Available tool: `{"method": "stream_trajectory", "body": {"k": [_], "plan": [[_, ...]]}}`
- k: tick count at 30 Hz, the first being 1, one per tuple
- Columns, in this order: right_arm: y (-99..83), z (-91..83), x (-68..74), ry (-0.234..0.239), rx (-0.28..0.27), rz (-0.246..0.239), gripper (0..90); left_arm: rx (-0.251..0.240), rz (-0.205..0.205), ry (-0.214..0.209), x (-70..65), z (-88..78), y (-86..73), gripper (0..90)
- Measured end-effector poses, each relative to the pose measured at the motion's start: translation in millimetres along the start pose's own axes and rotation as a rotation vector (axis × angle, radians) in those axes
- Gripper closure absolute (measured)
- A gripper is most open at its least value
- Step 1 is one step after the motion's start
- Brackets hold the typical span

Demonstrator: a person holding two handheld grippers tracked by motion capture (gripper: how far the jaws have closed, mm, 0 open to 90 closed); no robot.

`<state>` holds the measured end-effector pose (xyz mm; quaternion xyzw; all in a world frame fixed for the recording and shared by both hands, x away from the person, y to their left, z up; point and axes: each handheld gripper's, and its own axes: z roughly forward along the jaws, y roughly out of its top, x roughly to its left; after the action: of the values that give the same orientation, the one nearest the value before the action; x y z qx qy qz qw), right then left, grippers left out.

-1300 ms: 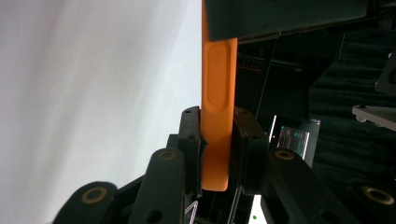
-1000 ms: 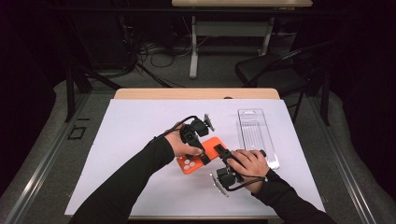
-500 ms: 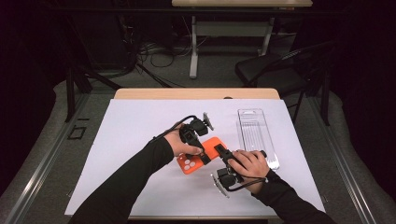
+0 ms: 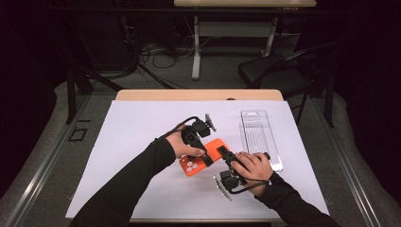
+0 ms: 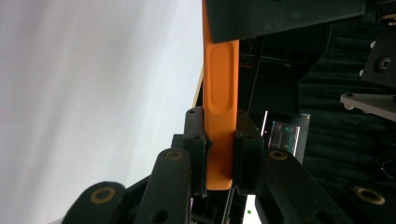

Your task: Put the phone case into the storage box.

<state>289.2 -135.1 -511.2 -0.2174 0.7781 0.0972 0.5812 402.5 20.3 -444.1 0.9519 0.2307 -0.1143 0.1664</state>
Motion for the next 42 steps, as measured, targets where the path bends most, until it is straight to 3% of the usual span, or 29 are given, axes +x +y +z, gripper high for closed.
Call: {"method": "stream_trajectory", "body": {"k": [19, 30, 42], "plan": [[-1.5, 0.9, 0.1, -0.007, 0.004, 0.010, 80.1, -0.028, 0.003, 0.015, -0.5, -0.1, -1.0, 15.3], [-1.4, 2.0, 1.2, 0.006, 0.006, 0.020, 80.4, -0.046, 0.014, 0.032, -2.5, -2.8, -2.9, 15.2], [-3.2, 2.1, 1.1, 0.022, 0.014, 0.039, 80.5, -0.067, 0.000, 0.042, -0.3, -8.0, -7.0, 15.3]]}}
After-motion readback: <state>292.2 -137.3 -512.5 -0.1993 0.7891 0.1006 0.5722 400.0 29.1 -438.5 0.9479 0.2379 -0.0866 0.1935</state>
